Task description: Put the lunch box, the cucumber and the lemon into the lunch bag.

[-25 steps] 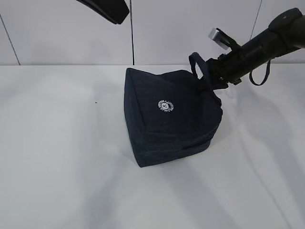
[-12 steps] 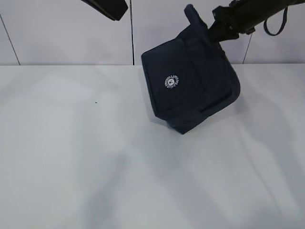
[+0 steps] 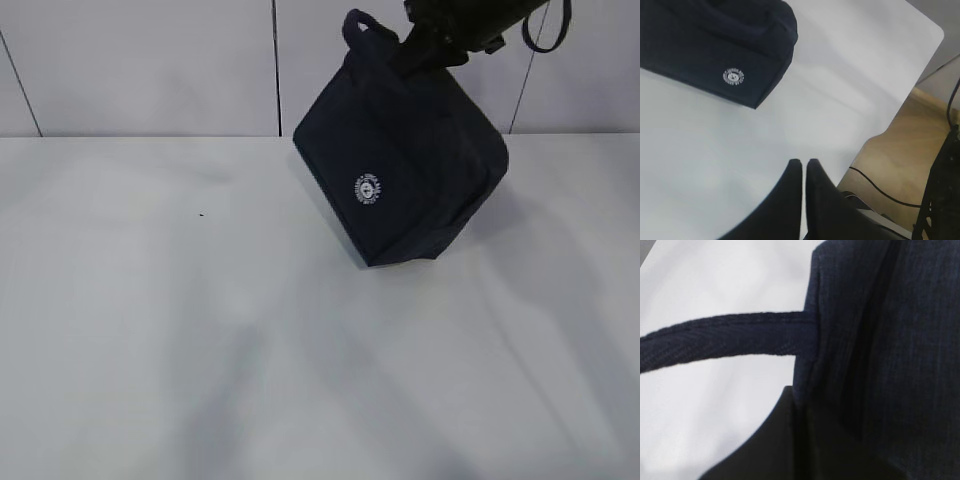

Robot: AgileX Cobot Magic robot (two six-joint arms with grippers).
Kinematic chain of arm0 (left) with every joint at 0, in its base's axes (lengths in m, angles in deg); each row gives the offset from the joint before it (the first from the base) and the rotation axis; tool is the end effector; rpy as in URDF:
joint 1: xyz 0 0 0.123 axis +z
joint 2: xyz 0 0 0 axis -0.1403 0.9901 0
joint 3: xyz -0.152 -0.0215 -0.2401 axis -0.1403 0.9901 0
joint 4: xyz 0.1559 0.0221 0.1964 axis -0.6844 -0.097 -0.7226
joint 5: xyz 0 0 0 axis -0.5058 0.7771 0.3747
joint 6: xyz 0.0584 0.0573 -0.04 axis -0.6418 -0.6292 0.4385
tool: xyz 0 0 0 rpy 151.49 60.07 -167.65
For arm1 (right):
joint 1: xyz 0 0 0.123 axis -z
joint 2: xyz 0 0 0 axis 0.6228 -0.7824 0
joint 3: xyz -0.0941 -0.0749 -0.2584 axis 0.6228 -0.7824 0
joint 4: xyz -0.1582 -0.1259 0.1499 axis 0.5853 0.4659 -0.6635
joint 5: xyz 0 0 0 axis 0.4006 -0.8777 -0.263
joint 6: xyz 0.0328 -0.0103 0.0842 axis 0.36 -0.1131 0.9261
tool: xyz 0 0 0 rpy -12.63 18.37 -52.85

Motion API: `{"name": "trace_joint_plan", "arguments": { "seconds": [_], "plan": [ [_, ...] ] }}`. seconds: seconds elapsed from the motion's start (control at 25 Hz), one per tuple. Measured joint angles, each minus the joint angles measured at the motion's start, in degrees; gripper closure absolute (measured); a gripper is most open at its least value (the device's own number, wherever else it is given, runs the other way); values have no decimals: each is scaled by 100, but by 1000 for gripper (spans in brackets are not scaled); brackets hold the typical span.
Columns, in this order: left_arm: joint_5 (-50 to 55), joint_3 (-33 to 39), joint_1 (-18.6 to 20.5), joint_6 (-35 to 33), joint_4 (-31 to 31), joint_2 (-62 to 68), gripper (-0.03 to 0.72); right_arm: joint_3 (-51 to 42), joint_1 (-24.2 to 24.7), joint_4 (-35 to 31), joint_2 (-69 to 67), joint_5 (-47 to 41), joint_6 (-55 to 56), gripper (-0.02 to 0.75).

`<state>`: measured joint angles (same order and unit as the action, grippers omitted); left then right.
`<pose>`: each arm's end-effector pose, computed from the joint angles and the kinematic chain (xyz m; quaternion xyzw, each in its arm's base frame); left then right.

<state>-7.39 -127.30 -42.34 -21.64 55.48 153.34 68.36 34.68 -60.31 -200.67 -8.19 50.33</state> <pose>0.2383 -0.2027 0.4484 0.3704 0.8493 -0.2538 0.2776 0.4823 0.0875 0.3083 -0.2090 0.8947 0.2894 0.2684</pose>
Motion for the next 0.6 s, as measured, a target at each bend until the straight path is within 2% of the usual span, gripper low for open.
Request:
{"name": "trace_joint_plan", "arguments": {
  "seconds": [0.36,0.6],
  "plan": [
    [12,0,0,0,-14,-243,708,7,-921,555,22,-83,223,737],
    [12,0,0,0,-27,-349,708,7,-1354,616,-91,-83,246,737]
  ]
}}
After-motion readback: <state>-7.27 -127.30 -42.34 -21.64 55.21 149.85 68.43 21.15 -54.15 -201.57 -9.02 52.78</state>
